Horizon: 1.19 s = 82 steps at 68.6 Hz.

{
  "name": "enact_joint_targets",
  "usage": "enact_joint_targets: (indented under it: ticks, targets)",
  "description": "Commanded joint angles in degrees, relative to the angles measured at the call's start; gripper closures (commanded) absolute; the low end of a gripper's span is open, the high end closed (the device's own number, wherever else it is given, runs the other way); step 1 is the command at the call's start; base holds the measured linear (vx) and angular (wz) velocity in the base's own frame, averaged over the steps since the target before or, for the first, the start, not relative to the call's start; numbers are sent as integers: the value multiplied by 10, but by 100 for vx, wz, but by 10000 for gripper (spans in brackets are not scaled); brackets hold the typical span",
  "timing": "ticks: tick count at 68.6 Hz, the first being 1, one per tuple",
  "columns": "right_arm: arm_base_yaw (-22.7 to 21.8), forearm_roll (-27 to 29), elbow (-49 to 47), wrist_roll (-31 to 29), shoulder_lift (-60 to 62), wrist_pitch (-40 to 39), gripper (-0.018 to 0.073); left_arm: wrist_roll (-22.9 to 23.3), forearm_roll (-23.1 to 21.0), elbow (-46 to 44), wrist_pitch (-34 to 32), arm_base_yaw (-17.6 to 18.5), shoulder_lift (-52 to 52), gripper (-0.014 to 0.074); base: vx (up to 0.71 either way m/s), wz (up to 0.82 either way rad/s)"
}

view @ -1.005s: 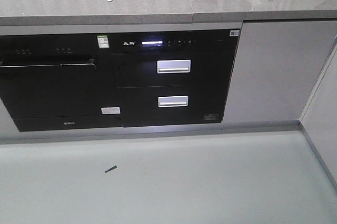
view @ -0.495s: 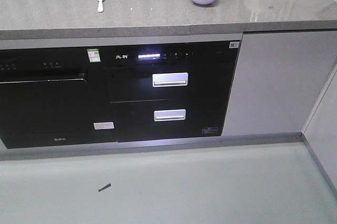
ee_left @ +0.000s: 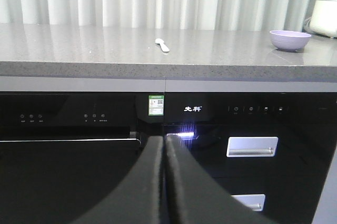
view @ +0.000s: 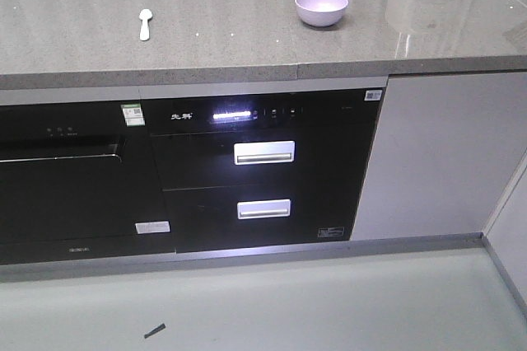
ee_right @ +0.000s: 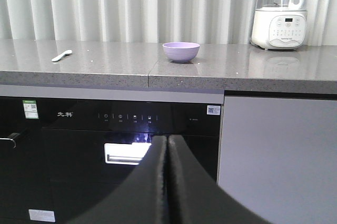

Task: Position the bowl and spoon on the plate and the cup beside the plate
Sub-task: 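Approach the counter and stop facing the green spoon and lavender bowl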

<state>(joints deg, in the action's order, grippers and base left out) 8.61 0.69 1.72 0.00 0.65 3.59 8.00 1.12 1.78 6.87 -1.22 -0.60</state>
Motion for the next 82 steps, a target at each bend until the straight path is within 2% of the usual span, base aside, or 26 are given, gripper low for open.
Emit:
enact_joint_targets:
  ticks: [1, 82]
  targets:
    - [-3, -2, 4, -4, 4, -39, 570, 5, 0, -15, -43, 3, -8, 603, 23, -1]
    - [-3, -2, 4, -4, 4, -39, 570, 5, 0, -15, -42, 3, -8, 603, 22, 5]
